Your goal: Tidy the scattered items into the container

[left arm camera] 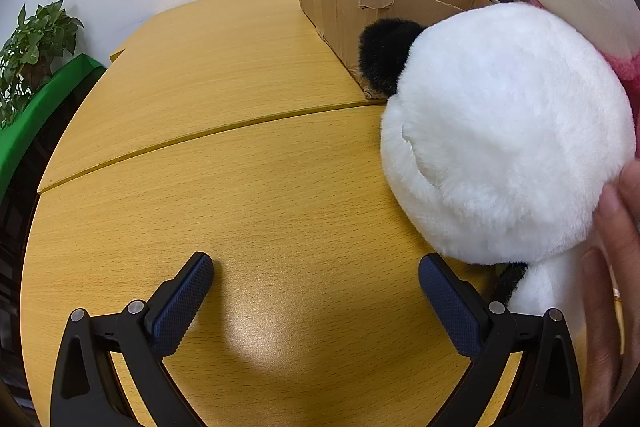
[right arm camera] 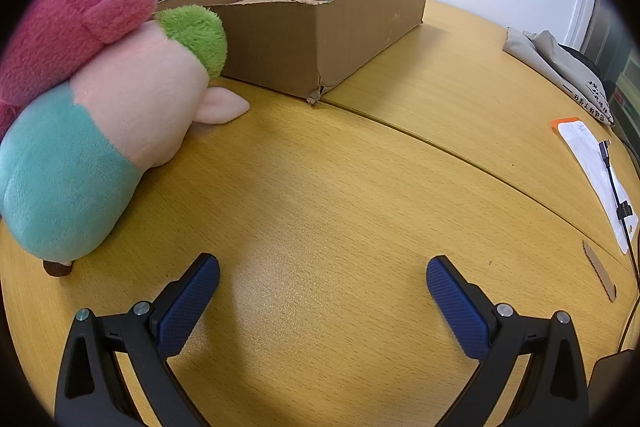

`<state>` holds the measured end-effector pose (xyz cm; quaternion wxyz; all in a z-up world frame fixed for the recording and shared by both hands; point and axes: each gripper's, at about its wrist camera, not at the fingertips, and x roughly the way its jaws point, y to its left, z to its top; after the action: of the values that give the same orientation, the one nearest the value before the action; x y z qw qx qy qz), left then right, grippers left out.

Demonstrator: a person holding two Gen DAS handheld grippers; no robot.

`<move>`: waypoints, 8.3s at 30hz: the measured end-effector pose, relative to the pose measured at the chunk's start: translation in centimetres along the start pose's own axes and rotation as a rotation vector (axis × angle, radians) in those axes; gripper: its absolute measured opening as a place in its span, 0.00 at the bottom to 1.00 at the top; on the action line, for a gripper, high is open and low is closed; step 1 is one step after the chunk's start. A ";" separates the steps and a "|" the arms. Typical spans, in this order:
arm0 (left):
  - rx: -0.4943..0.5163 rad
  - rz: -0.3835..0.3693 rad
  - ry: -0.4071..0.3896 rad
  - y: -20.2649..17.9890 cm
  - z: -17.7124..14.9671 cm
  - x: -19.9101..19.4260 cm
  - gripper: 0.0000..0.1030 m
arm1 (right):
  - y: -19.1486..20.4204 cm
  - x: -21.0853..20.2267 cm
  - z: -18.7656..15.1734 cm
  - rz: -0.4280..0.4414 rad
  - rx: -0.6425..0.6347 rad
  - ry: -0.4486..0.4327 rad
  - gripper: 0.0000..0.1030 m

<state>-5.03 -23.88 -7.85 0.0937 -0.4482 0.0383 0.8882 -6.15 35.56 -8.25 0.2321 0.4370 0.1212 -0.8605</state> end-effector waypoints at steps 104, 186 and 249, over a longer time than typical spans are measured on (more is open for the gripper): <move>-0.002 0.002 0.000 0.0 0.0 -0.2 1.00 | -0.2 -0.1 0.0 0.002 0.000 0.000 1.00; 0.001 0.003 0.002 0.1 0.0 -0.2 1.00 | -0.1 0.0 0.0 0.002 0.000 0.000 1.00; -0.195 0.074 -0.335 -13.1 -1.3 -18.1 1.00 | 18.2 -13.7 3.3 -0.419 0.214 -0.289 1.00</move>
<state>9.14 -13.64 6.13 0.0221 -0.2996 -0.0474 0.9526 7.74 22.50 4.69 0.0165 0.2970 0.0828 -0.9511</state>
